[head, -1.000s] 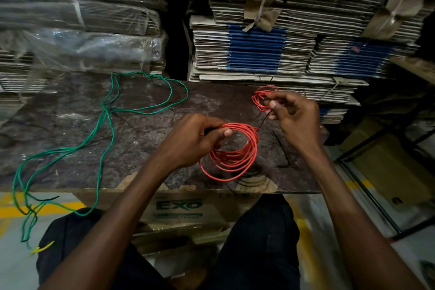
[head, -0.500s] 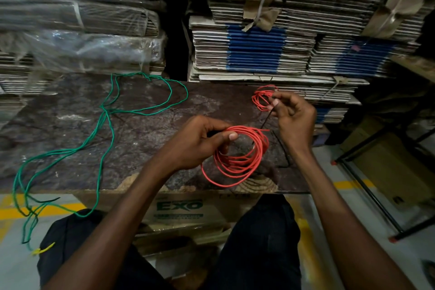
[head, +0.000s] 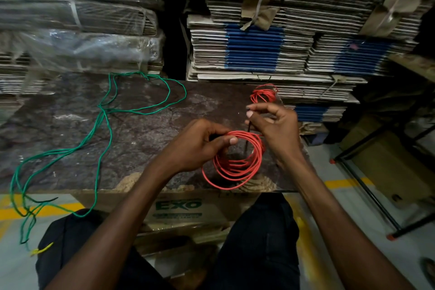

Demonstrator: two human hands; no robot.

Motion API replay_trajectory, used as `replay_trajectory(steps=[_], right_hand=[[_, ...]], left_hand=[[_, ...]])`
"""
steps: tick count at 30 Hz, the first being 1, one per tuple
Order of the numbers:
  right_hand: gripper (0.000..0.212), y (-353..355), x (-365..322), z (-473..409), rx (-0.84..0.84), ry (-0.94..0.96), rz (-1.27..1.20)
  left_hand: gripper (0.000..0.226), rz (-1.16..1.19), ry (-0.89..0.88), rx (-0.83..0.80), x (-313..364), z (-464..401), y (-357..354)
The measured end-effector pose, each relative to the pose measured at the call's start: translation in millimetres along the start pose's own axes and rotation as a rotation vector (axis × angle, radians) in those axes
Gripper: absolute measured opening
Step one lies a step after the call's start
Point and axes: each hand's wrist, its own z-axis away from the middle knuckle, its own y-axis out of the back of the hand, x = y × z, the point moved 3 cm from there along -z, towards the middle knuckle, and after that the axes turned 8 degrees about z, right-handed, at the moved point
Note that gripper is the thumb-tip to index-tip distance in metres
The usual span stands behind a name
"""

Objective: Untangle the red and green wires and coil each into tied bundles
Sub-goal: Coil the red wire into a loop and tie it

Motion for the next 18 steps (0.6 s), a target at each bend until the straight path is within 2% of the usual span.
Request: replay_trajectory(steps=[3, 7, 12, 18], right_hand=[[0.013, 5.5, 3.7, -2.7, 0.058, 0.034, 0.129], [0.013, 12.7, 7.6, -7.7, 0.111, -0.009, 0.139], [0.009, 9.5, 1.3, -1.6, 0.06, -0.067, 0.057], [0.012, -0.5, -8.5, 10.3, -0.009, -0.182, -0.024]], left_hand=[[0.049, 0.006, 0.009, 0.0, 0.1, 0.8, -0.1], [0.048, 0.006, 0.011, 0.002, -0.1, 0.7, 0.3], [0.05, -0.024, 0.021, 0.0, -0.1, 0.0, -0.4], [0.039, -0.043, 0.025, -0.004, -2.0, -0.4, -2.9]])
